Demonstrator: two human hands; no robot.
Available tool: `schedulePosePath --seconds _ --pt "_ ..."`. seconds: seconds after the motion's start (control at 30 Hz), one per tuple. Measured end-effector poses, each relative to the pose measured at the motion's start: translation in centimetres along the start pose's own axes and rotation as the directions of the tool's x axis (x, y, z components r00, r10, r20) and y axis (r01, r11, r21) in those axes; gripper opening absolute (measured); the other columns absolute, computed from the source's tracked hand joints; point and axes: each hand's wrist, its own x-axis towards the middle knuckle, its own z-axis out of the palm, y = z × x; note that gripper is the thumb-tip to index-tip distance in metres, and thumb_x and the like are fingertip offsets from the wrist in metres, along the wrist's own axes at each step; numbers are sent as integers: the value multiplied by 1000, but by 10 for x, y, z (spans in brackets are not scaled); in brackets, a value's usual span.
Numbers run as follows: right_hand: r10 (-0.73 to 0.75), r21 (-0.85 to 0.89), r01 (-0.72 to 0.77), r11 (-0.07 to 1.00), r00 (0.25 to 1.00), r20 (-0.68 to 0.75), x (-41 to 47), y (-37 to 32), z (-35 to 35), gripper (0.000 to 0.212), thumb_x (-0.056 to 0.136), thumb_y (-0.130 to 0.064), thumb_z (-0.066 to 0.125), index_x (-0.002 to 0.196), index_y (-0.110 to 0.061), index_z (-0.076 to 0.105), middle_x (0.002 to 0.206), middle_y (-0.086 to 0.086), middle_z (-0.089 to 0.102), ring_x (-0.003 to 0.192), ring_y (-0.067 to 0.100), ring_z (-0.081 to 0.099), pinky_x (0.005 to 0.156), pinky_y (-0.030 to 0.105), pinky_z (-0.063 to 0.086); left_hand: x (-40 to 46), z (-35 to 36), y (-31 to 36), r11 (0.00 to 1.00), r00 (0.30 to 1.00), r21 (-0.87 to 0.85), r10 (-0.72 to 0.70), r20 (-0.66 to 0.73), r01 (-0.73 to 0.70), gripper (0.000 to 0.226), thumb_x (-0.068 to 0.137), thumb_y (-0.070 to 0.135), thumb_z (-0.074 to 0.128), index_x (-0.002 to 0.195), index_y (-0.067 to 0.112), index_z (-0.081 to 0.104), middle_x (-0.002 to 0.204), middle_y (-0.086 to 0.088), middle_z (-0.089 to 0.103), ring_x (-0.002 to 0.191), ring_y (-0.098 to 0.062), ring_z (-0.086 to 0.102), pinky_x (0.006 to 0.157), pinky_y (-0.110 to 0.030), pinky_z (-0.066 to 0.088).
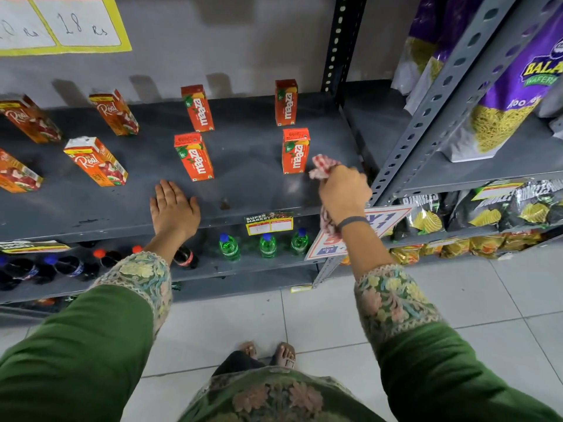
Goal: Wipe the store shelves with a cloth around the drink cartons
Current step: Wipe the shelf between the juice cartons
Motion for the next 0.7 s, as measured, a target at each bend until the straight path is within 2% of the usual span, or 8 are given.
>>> schedulePosePath --seconds 0.07,0.13,0.23,0.37,0.43,0.53,0.6,0.7 --pt "57 -25 -56 998 998 26 7 9 0 28 91 -14 49 112 -1 61 120 20 60 115 36 51 88 40 49 -1 -1 1 1000 1000 -2 5 -2 -5 64 100 33 20 147 -5 -1 158 -20 -4 147 -30 -4 121 -42 1" --pt "43 -34 -41 999 996 81 3 9 7 29 91 -11 47 115 0 59 124 19 58 118 36 49 91 41 48 -2 -1 1 1000 1000 -4 9 -7 -9 64 99 33 20 147 -5 0 158 -20 -3 147 -30 -3 121 -42 1" --pt "-115 -16 118 993 988 106 -22 -9 24 27 90 -11 49 113 -4 60 120 18 59 114 35 49 88 42 49 -3 0 1 1000 1000 -8 13 -21 -13 64 100 33 20 147 -5 1 158 -21 -2 147 -30 -3 121 -42 1" --pt "-374 41 372 927 917 139 -61 -42 40 25 88 -18 53 111 -11 61 107 14 66 109 34 53 79 40 52 -3 -3 1 999 1000 -27 18 10 -18 65 100 34 20 147 -5 -2 158 -20 -5 147 -30 -5 121 -42 0" --pt "-360 48 358 933 932 42 -67 -47 40 26 89 -21 53 112 -15 62 99 12 69 106 32 54 74 39 53 -3 -6 -2 999 999 -39 35 25 -34 66 100 35 21 147 -4 -3 158 -19 -5 147 -30 -6 121 -42 -1" --pt "-204 7 205 979 975 -88 -58 -40 37 28 88 -16 51 115 -13 58 101 11 69 108 33 51 79 41 47 0 -11 -15 996 995 -2 93 -28 -93 65 99 34 25 147 -4 1 158 -19 -3 147 -30 -6 120 -44 -1" --pt "-158 -34 158 987 987 4 -52 -37 38 33 88 -9 49 121 -12 55 114 12 65 115 34 48 88 46 43 3 -14 -27 991 991 40 131 -22 -130 66 99 34 26 147 -4 2 158 -20 -2 147 -31 -4 120 -44 1" --pt "-281 -57 291 955 949 145 -58 -52 42 43 88 -5 47 129 -15 51 126 13 59 120 35 46 94 46 43 8 -16 -41 982 982 42 182 49 -184 67 100 37 25 147 -5 3 158 -21 -2 147 -32 -3 120 -43 2"
